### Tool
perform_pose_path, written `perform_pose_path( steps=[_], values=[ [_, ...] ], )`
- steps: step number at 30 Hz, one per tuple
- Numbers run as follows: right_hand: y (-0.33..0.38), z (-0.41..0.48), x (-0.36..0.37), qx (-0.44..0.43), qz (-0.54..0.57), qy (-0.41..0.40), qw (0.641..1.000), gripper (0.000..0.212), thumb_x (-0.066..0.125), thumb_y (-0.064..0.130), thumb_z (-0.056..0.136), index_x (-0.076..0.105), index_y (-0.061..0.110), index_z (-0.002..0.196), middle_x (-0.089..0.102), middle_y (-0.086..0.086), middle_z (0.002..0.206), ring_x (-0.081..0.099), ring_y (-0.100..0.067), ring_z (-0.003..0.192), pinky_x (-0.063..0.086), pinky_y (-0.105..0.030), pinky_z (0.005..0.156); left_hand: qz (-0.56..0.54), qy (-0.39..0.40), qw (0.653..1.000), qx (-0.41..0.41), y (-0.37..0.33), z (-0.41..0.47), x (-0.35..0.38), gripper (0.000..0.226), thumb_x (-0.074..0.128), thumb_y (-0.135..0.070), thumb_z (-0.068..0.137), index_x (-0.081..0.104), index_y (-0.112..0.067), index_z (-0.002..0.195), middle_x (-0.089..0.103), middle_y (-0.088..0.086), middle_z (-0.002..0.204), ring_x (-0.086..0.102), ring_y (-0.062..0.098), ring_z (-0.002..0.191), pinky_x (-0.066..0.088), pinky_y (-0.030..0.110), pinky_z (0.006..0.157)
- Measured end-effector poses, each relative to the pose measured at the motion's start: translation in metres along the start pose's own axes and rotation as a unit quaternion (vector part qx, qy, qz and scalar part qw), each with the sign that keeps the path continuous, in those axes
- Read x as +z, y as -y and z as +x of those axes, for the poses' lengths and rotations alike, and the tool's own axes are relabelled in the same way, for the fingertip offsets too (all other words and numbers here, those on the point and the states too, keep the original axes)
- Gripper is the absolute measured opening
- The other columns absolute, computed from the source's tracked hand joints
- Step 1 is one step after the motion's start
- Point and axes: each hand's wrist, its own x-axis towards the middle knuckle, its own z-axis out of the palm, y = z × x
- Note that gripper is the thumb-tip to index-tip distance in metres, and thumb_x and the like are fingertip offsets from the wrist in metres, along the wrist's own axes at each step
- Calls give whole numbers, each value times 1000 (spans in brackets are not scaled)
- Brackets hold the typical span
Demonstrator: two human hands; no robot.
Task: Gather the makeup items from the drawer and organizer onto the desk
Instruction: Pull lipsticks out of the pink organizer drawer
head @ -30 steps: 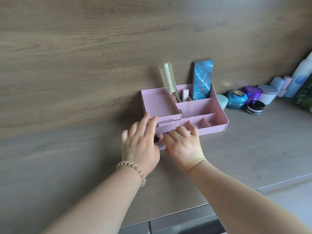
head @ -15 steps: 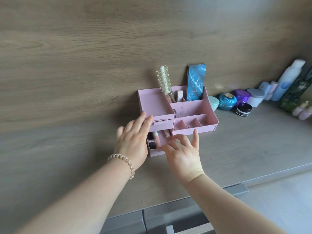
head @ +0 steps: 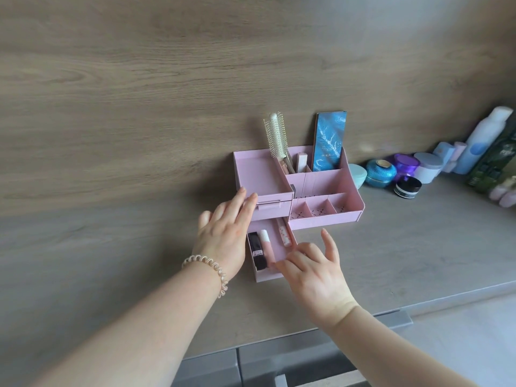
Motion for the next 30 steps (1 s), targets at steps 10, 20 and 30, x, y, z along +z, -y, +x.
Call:
perform_pose_path(
  steps=[10, 20, 30],
  values=[
    [10, -23, -21, 130, 109, 38, 985, 21, 59, 28, 78, 67, 29, 97, 67, 13, 89, 54, -17, 104, 26, -56, 104, 0, -5, 1000, -7, -3, -2, -1, 80, 39, -1, 67, 32, -24, 143, 34, 0, 152, 51, 23, 115, 38, 37, 80],
    [17, 8, -22, 319, 149, 94, 931, 30, 48, 48, 82, 69, 32, 68, 67, 14, 84, 52, -25, 110, 16, -49, 104, -19, 19, 999, -23, -7, -6, -12, 76, 47, -9, 79, 19, -31, 147, 13, -5, 159, 11, 20, 145, 24, 44, 103],
    [11, 56, -5, 290, 43, 334, 896, 62, 19, 62, 91, 66, 27, 113, 53, 3, 129, 5, -27, 143, -3, -52, 110, -54, 89, 981, -165, -32, -21, -8, 35, 53, -53, 67, 56, -28, 91, 45, -6, 110, 33, 21, 112, 28, 35, 83]
  ],
)
